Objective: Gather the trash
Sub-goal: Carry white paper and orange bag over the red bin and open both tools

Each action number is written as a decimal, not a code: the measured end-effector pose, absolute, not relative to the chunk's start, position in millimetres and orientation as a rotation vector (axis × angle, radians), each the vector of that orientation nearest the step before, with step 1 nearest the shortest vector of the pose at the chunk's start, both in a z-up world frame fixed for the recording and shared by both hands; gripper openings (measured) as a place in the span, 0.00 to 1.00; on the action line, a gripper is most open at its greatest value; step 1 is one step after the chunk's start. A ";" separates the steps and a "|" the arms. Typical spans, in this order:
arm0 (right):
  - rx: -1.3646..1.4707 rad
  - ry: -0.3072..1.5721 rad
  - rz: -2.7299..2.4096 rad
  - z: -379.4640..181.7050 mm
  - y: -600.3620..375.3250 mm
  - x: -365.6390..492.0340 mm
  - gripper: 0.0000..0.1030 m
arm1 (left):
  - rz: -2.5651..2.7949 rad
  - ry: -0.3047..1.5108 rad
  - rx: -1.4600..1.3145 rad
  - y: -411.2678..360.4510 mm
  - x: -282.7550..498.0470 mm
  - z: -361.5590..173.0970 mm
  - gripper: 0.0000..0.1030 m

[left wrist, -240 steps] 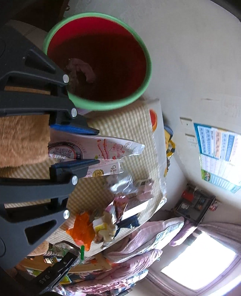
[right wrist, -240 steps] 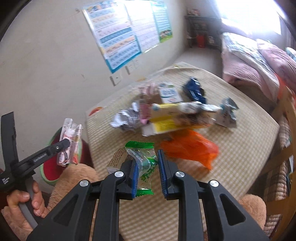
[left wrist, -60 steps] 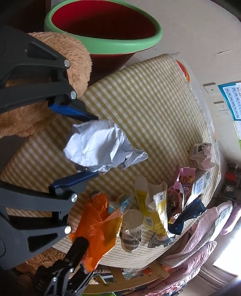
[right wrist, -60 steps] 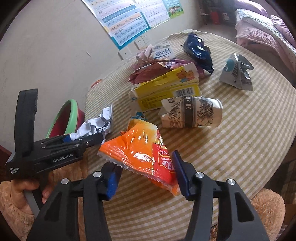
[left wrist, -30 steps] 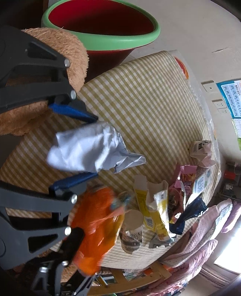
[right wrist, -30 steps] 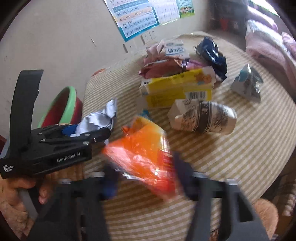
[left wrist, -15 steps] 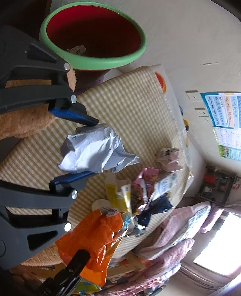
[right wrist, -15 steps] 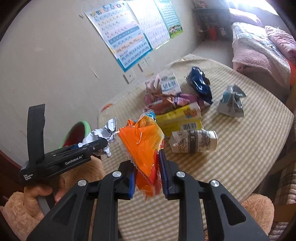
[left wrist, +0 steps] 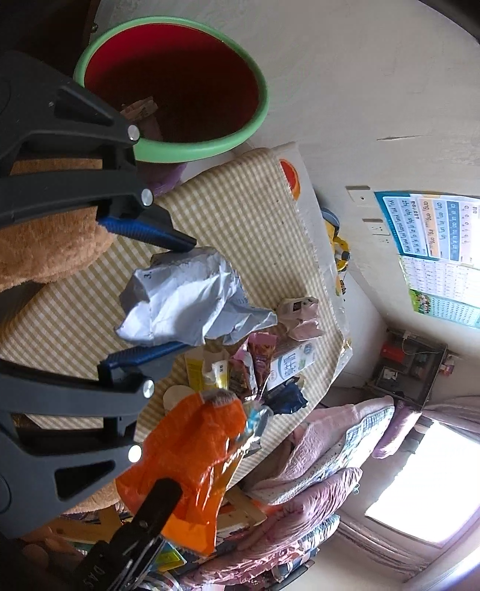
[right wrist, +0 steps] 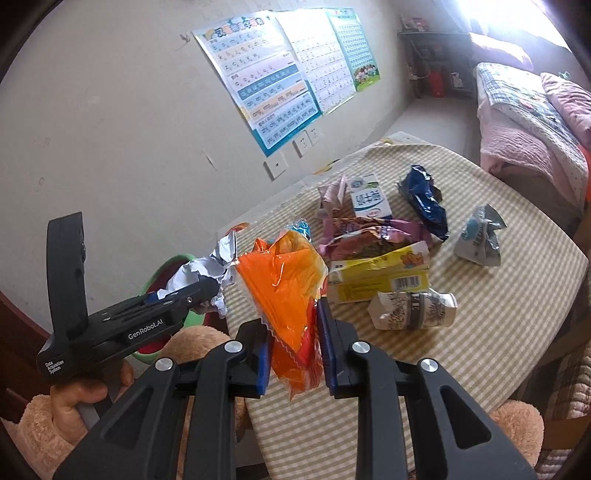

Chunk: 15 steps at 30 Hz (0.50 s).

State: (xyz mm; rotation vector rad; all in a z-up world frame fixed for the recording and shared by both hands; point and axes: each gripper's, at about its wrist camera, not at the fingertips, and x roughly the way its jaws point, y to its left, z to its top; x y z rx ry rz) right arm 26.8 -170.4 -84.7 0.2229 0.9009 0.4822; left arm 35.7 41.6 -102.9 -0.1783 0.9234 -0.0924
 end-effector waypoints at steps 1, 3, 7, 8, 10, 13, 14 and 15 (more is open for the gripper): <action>0.217 0.901 0.485 -84.5 -167.9 26.4 0.21 | -0.091 0.922 -0.181 43.2 35.3 -103.2 0.45; 0.203 0.904 0.492 -83.1 -161.7 26.3 0.21 | -0.090 0.925 -0.195 47.1 33.7 -102.9 0.45; 0.187 0.907 0.501 -81.3 -151.6 26.6 0.21 | -0.086 0.923 -0.213 55.6 30.5 -103.6 0.45; 0.184 0.908 0.502 -80.8 -149.8 26.8 0.21 | -0.082 0.923 -0.218 58.5 30.0 -104.0 0.45; 0.175 0.910 0.506 -79.5 -144.7 26.9 0.21 | -0.071 0.922 -0.234 66.1 29.4 -104.7 0.45; 0.163 0.913 0.514 -78.9 -137.6 27.4 0.21 | -0.050 0.916 -0.253 77.6 28.1 -105.2 0.45; 0.158 0.914 0.516 -78.7 -135.8 27.7 0.21 | -0.040 0.913 -0.262 82.7 27.4 -105.4 0.45; 0.152 0.915 0.520 -78.6 -132.3 28.1 0.21 | -0.031 0.911 -0.269 87.3 26.3 -105.3 0.45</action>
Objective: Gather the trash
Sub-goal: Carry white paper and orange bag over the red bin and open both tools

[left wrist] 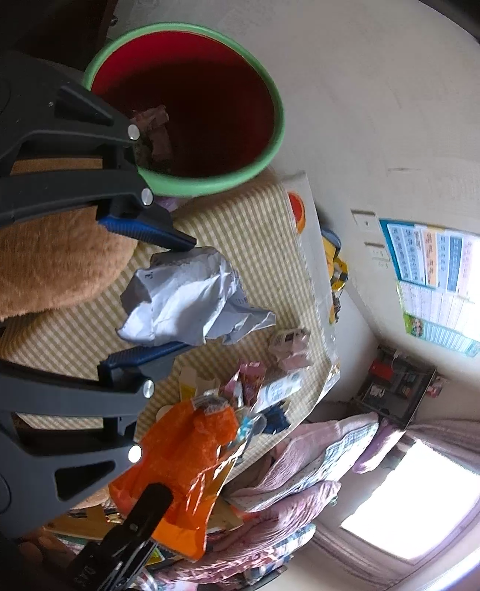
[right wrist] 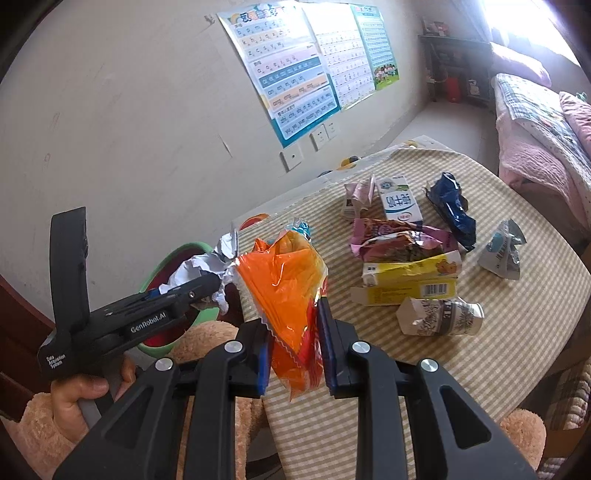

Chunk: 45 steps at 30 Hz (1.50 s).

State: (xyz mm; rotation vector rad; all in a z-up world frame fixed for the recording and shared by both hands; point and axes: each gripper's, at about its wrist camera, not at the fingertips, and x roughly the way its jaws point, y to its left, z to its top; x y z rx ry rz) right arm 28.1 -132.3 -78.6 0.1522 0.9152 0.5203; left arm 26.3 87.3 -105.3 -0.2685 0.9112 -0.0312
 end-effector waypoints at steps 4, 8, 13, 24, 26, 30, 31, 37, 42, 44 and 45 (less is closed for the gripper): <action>0.140 0.922 0.537 -78.3 -121.4 28.8 0.21 | 0.009 0.906 -0.294 106.0 23.9 -106.7 0.45; 0.127 0.934 0.562 -79.7 -106.4 30.7 0.21 | 0.041 0.899 -0.311 123.4 18.5 -108.1 0.45; 0.105 0.948 0.601 -81.5 -82.6 32.4 0.21 | 0.084 0.898 -0.330 145.4 11.4 -113.5 0.45; 0.010 0.950 0.695 -81.0 -15.8 37.2 0.21 | 0.209 0.924 -0.399 207.6 -0.1 -136.9 0.45; -0.004 0.948 0.710 -80.4 -4.0 39.0 0.21 | 0.227 0.930 -0.405 215.9 -2.5 -140.9 0.45; -0.027 0.946 0.736 -78.0 15.1 41.0 0.21 | 0.262 0.939 -0.425 232.1 -6.6 -148.4 0.45; -0.031 0.945 0.742 -77.7 18.9 42.0 0.21 | 0.269 0.941 -0.428 235.2 -6.8 -149.8 0.45; -0.050 0.953 0.783 -81.6 47.1 45.7 0.21 | 0.294 0.955 -0.449 251.1 -10.8 -157.7 0.45; -0.046 0.989 0.816 -93.0 67.0 49.0 0.21 | 0.306 0.981 -0.464 258.5 -12.6 -168.5 0.45; -0.056 0.994 0.821 -96.6 74.8 49.8 0.22 | 0.313 0.986 -0.468 261.5 -13.8 -171.1 0.45; -0.057 0.997 0.822 -97.8 77.4 51.2 0.22 | 0.316 0.987 -0.470 262.3 -12.8 -172.2 0.45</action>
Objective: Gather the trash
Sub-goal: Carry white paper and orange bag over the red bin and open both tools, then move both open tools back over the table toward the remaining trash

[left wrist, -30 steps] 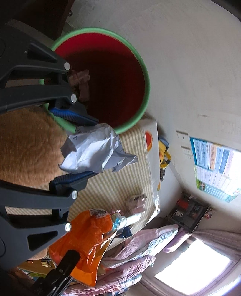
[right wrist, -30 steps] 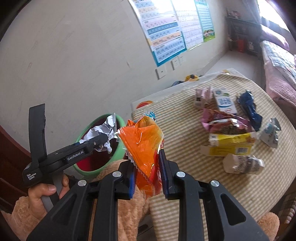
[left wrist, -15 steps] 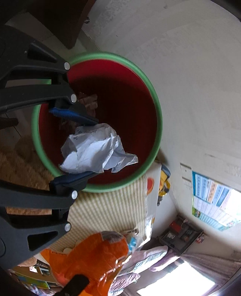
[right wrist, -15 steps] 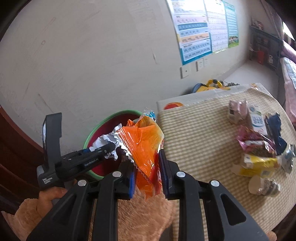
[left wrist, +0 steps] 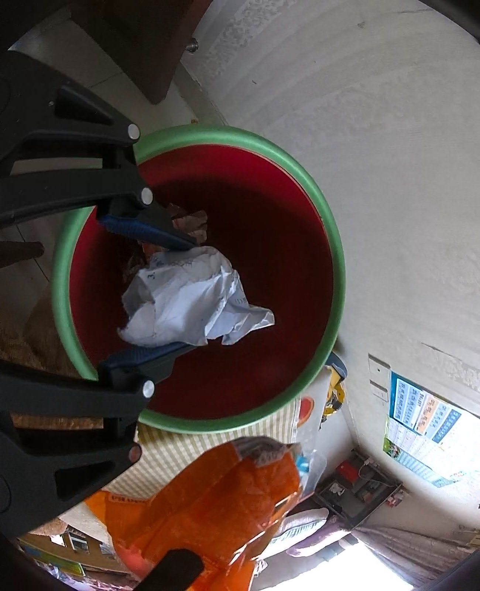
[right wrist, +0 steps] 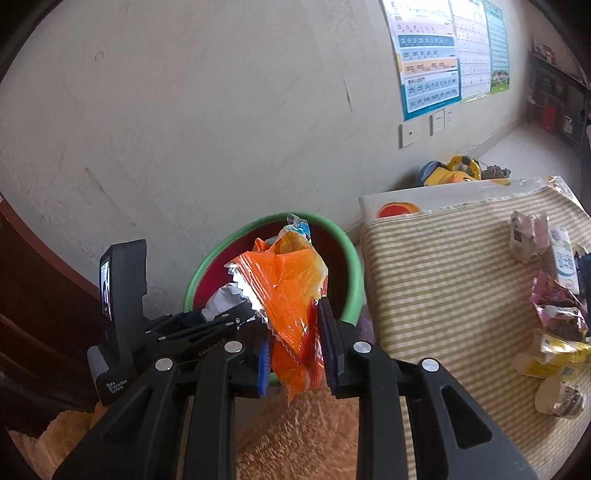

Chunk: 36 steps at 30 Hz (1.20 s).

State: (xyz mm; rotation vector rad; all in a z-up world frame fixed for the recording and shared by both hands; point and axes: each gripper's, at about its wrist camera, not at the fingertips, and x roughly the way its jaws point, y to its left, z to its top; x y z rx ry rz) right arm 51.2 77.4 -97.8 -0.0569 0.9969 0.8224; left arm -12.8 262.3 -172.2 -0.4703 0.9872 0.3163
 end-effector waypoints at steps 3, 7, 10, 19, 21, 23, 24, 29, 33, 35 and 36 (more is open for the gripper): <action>-0.048 1.012 0.828 -102.5 86.0 56.3 0.22 | 0.318 0.991 -0.474 263.1 -12.5 -174.3 0.45; -0.024 1.035 0.831 -108.1 96.8 62.8 0.23 | 0.316 0.997 -0.479 262.6 -10.6 -176.6 0.45; 0.025 1.034 0.830 -109.1 96.9 65.7 0.27 | 0.325 1.003 -0.479 264.4 -10.1 -178.1 0.50; 0.043 0.980 0.813 -95.7 80.4 59.3 0.62 | 0.379 1.006 -0.488 266.5 -10.9 -177.7 0.73; 0.007 0.943 0.780 -90.2 70.4 55.8 0.65 | 0.382 1.001 -0.480 264.3 -11.2 -175.2 0.75; -0.025 0.902 0.746 -86.3 59.6 53.1 0.72 | 0.380 0.998 -0.468 259.8 -10.8 -171.2 0.75; -0.048 0.867 0.716 -83.2 49.0 50.4 0.77 | 0.378 0.996 -0.462 258.0 -10.1 -170.0 0.75; -0.036 0.850 0.584 -87.0 -9.1 53.9 0.85 | 0.356 0.988 -0.427 242.6 -8.0 -160.4 0.76; 0.088 0.944 0.452 -107.7 -80.0 68.7 0.88 | 0.327 0.983 -0.398 227.7 -4.8 -152.9 0.76; 0.134 0.975 0.326 -121.7 -124.4 74.3 0.88 | 0.313 0.982 -0.384 220.2 -3.1 -150.2 0.76; 0.154 0.984 0.280 -126.2 -141.1 75.0 0.88 | 0.306 0.982 -0.375 216.2 -2.1 -148.9 0.76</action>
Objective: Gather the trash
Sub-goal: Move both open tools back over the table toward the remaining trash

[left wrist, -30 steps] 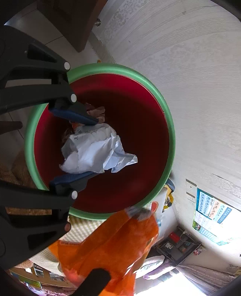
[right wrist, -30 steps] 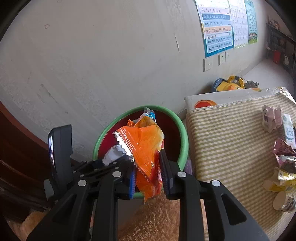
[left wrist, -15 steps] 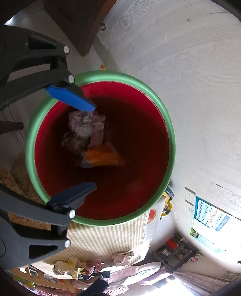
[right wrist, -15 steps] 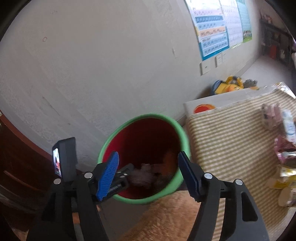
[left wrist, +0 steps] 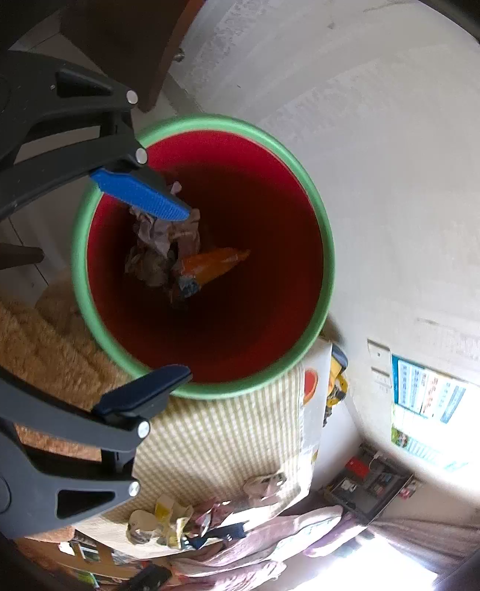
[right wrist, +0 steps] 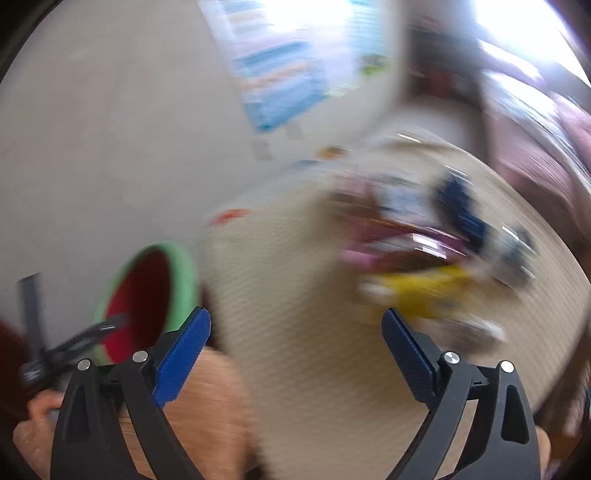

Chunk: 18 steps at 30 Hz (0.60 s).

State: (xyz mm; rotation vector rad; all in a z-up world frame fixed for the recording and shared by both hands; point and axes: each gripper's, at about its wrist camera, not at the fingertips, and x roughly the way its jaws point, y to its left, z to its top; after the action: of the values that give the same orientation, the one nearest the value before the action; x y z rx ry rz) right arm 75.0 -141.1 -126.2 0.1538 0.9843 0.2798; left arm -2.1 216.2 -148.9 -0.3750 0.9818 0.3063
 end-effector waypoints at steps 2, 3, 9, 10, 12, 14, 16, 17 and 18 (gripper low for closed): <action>0.209 1.004 0.189 -136.5 -178.6 78.5 0.88 | 0.294 0.983 -0.360 209.1 -0.4 -147.1 0.76; 0.237 1.024 0.139 -144.9 -199.1 81.1 0.88 | 0.286 0.987 -0.353 204.3 1.2 -146.7 0.76; 0.269 1.096 0.099 -172.7 -226.5 88.3 0.88 | 0.230 1.012 -0.322 178.8 6.7 -146.5 0.76; 0.257 1.102 0.110 -176.5 -224.0 90.2 0.88 | 0.224 1.013 -0.312 174.6 7.2 -145.5 0.76; 0.234 1.115 0.138 -184.0 -217.2 95.3 0.88 | 0.216 1.013 -0.295 169.3 8.0 -143.5 0.76; 0.219 1.135 0.162 -192.5 -212.0 98.2 0.89 | 0.213 1.013 -0.283 164.9 7.4 -141.2 0.76; 0.208 1.146 0.165 -199.2 -209.7 100.0 0.89 | 0.212 1.013 -0.271 160.8 7.3 -138.6 0.76; 0.210 1.147 0.166 -202.3 -210.9 101.9 0.89 | 0.213 1.013 -0.264 159.1 7.4 -137.5 0.76; 0.221 1.149 0.171 -205.0 -212.4 103.1 0.89 | 0.214 1.013 -0.258 157.1 6.6 -136.6 0.76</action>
State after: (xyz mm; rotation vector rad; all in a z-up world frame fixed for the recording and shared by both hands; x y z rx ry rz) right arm 103.1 -212.4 -205.0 0.2212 1.1487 0.1712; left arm 6.6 157.1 -136.6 -0.2576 1.0130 0.2137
